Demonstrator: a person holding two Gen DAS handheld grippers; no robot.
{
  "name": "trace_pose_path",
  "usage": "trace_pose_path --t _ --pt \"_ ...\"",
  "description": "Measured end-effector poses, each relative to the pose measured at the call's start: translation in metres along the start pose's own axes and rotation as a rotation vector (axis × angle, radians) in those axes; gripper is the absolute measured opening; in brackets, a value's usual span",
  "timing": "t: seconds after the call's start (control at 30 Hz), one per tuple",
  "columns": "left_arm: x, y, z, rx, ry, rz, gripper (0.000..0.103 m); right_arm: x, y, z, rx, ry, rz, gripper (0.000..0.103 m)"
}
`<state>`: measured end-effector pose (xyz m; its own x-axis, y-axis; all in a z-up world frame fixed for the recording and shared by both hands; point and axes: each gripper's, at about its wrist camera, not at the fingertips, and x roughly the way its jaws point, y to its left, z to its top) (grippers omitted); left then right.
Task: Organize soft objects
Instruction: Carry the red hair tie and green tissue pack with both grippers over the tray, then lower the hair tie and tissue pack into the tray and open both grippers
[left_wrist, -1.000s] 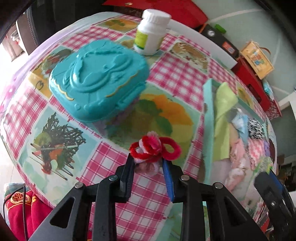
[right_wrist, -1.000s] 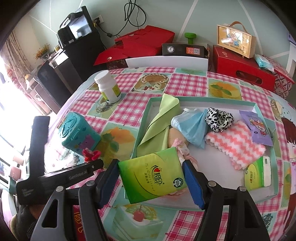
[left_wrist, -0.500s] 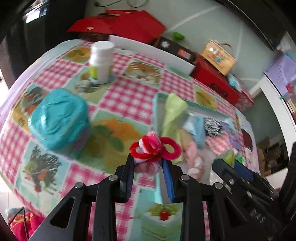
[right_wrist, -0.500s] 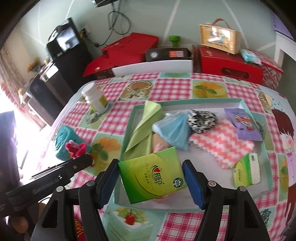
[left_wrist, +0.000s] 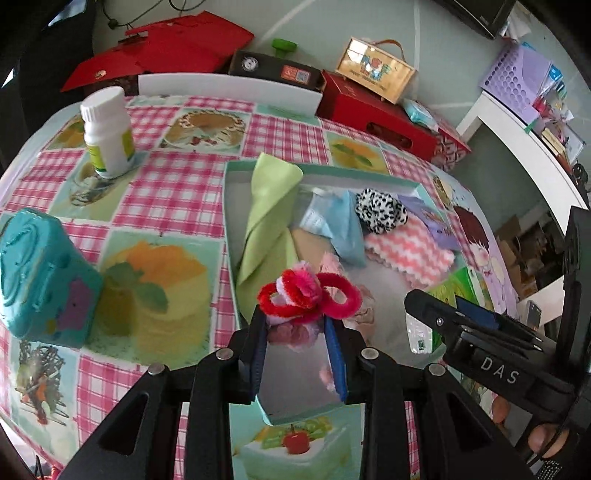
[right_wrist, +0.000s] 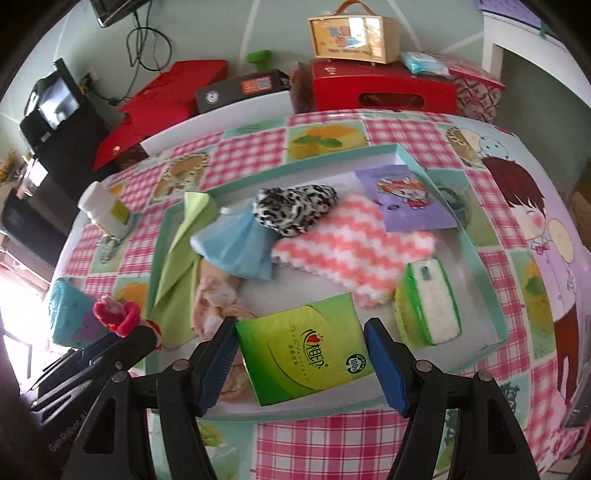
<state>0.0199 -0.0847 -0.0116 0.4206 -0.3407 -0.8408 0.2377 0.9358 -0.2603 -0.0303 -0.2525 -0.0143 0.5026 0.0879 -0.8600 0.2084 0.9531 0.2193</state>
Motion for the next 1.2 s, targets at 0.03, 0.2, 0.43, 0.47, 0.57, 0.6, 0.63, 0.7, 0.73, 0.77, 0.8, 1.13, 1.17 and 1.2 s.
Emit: trace_pose_path --t 0.03,0.2,0.43,0.47,0.57,0.6,0.63,0.7,0.73,0.77,0.8,1.13,1.17,1.2 --pt "0.002 0.0 0.0 -0.001 0.01 -0.004 0.035 0.001 0.0 -0.001 0.002 0.002 -0.004 0.072" --pt "0.002 0.005 -0.001 -0.014 0.031 -0.02 0.055 0.004 -0.001 -0.002 0.002 0.01 -0.022 0.072" --pt "-0.008 0.015 -0.007 -0.035 0.029 0.01 0.067 0.0 0.004 -0.003 -0.015 0.003 -0.036 0.077" --pt "-0.01 0.016 -0.007 -0.038 0.03 0.016 0.075 -0.001 0.005 -0.003 -0.015 0.001 -0.037 0.079" --pt "-0.015 0.023 -0.01 -0.058 0.034 0.026 0.077 -0.005 0.008 -0.006 -0.021 -0.005 -0.044 0.079" --pt "-0.017 0.025 -0.011 -0.065 0.033 0.031 0.077 -0.007 0.009 -0.008 -0.023 -0.007 -0.043 0.079" --pt "-0.02 0.028 -0.012 -0.07 0.033 0.04 0.077 -0.008 0.01 -0.009 -0.028 -0.009 -0.042 0.079" --pt "-0.023 0.031 -0.013 -0.071 0.031 0.048 0.079 -0.012 0.013 -0.013 -0.037 -0.013 -0.043 0.08" --pt "-0.025 0.034 -0.014 -0.078 0.03 0.057 0.081 -0.013 0.014 -0.015 -0.04 -0.015 -0.045 0.081" --pt "-0.027 0.036 -0.015 -0.085 0.028 0.065 0.086 -0.015 0.015 -0.017 -0.043 -0.017 -0.046 0.082" --pt "-0.029 0.039 -0.015 -0.09 0.027 0.071 0.086 -0.017 0.015 -0.02 -0.045 -0.021 -0.048 0.082" --pt "-0.05 0.062 -0.023 -0.115 0.009 0.154 0.088 -0.027 0.022 -0.045 -0.058 -0.01 -0.056 0.098" --pt "-0.052 0.063 -0.023 -0.115 0.008 0.161 0.089 -0.028 0.022 -0.046 -0.06 -0.013 -0.061 0.103" --pt "-0.054 0.065 -0.024 -0.115 0.007 0.168 0.094 -0.031 0.023 -0.048 -0.062 -0.024 -0.071 0.103"
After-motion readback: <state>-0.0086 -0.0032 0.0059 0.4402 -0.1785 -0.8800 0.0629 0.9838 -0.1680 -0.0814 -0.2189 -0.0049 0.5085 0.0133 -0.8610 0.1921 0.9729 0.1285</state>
